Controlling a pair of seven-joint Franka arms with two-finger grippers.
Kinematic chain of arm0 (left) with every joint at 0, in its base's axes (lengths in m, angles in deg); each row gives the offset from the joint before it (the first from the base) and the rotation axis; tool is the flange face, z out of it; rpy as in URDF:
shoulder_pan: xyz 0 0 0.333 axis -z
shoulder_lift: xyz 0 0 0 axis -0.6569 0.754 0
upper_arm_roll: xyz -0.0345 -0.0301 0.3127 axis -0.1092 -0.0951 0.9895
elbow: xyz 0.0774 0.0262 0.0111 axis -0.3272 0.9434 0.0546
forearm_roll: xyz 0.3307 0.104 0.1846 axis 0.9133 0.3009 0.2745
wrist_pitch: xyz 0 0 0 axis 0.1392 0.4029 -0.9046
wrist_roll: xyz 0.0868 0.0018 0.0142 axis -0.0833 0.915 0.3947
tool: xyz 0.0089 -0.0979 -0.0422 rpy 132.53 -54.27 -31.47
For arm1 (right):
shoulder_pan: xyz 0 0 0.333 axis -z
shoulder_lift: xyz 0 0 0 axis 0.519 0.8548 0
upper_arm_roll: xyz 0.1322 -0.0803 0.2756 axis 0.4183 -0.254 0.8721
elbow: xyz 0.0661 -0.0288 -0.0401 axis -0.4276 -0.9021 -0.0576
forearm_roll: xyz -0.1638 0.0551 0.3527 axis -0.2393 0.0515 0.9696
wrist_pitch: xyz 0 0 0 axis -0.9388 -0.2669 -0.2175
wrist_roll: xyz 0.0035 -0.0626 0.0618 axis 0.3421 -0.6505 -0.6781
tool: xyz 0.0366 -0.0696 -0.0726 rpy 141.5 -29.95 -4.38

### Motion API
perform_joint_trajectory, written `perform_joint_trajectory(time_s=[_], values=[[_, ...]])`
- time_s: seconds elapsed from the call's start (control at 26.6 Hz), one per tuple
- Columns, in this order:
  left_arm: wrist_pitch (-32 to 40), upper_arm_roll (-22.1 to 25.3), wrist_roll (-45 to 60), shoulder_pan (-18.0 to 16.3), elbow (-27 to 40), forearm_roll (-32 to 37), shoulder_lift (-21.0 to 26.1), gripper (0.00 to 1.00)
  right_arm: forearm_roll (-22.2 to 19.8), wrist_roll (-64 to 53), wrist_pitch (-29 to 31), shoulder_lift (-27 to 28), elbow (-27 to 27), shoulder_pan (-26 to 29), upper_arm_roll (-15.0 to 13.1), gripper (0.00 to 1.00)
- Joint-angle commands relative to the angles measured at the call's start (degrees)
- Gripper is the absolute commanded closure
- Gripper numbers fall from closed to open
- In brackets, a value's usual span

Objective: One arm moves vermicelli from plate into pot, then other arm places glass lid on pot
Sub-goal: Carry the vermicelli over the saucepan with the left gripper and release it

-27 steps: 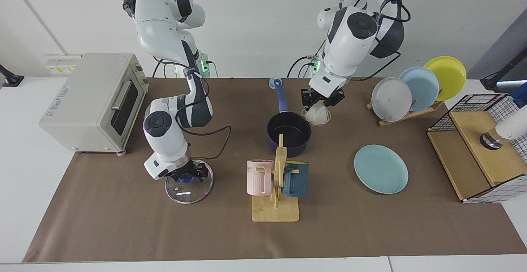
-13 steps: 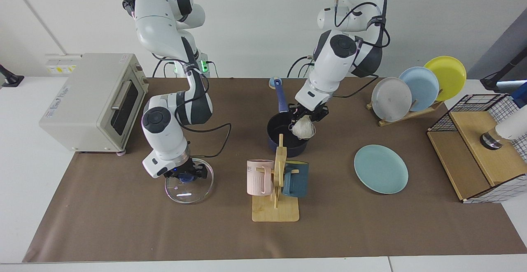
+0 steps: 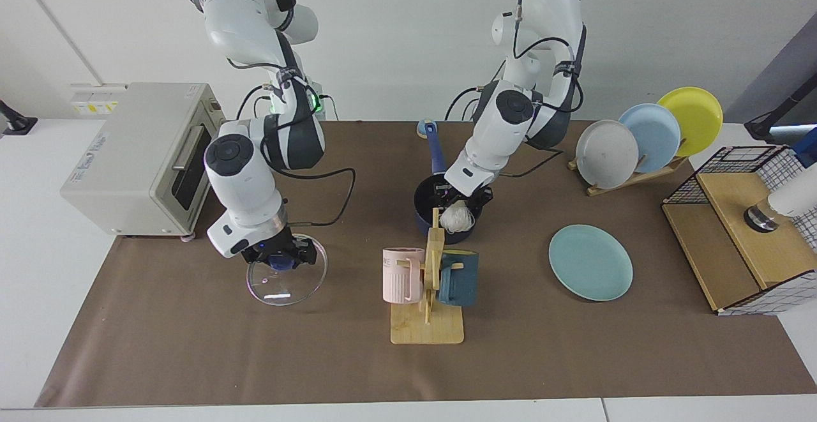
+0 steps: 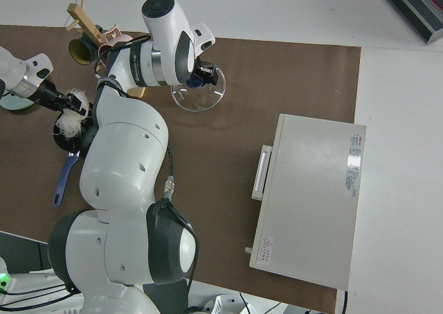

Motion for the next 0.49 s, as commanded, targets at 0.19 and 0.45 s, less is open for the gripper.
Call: perform_joint_trajectory(time_s=[0.19, 0.45], values=[[-1.94, 0.36, -0.21, 0.63, 3.22, -0.49, 0.65, 1.0, 0.8, 0.99, -5.92, -13.49, -8.84, -0.5, 0.33, 0.91], [-1.94, 0.36, 0.41, 0.72, 3.93, -0.58, 0.56, 0.0, 0.8, 1.25, -7.42, -20.79, -16.05, -0.76, 0.51, 0.91]])
